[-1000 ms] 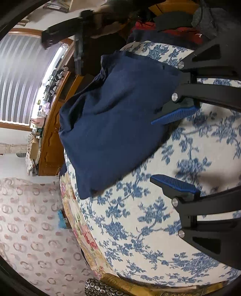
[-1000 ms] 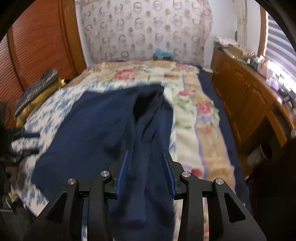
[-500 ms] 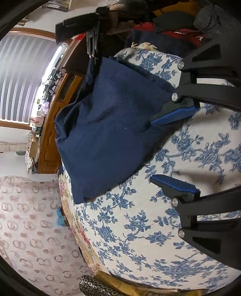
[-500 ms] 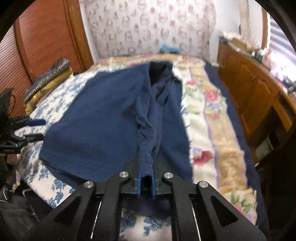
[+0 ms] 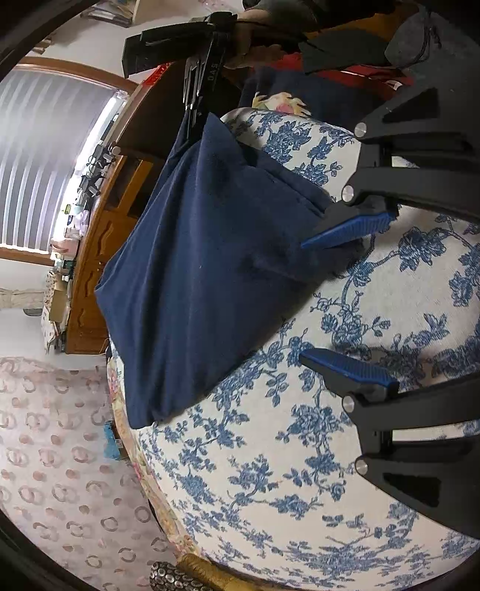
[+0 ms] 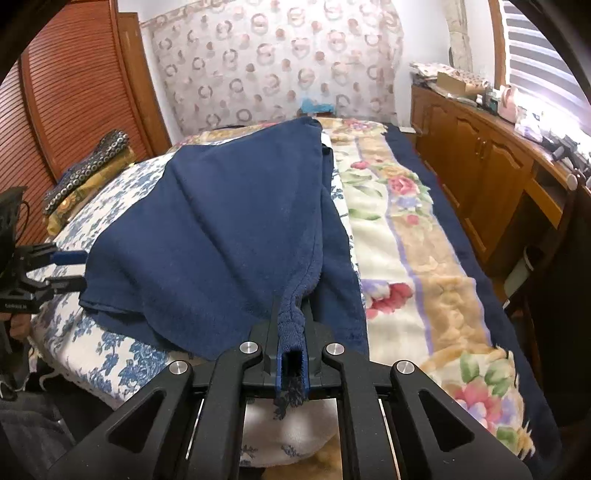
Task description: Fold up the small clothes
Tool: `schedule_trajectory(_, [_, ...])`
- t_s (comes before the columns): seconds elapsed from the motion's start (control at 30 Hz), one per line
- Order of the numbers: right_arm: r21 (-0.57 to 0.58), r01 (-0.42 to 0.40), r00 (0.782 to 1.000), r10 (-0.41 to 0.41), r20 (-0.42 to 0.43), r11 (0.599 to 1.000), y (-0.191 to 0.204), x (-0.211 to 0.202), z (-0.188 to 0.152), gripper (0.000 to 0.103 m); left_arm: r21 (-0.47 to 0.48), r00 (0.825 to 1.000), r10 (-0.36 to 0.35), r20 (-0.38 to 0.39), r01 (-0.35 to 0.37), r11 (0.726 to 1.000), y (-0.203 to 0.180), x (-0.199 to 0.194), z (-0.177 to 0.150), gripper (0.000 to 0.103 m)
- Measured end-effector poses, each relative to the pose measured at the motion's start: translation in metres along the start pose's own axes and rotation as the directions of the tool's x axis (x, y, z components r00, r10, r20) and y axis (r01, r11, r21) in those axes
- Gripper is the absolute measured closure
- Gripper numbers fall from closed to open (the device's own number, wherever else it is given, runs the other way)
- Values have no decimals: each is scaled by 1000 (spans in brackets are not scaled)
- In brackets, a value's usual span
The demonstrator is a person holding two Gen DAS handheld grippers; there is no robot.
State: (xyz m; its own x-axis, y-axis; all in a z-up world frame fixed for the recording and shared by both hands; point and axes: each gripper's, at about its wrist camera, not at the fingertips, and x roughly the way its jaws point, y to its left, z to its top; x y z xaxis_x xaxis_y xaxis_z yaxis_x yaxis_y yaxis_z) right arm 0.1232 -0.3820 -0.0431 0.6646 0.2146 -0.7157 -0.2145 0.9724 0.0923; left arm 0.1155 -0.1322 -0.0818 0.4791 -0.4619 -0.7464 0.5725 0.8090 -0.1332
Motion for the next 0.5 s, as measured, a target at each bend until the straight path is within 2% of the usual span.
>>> schedule_trajectory(0.37, [-10,28,999,-28,21,1000,-4,-4,2,98,10,1000,-15,-7,15,1000,-10,9,-3,48])
schedule_trajectory(0.47, [-9,33,999,-33,24,999,-3,-5,2,93,17,1000,-20,-9,21,1000,-12,10,-4,48])
schedule_trajectory(0.5, [-10,37,999,-37,26,999,-3,-5,1,91,19,1000,-25,-10,25,1000,-13,10,-4,51])
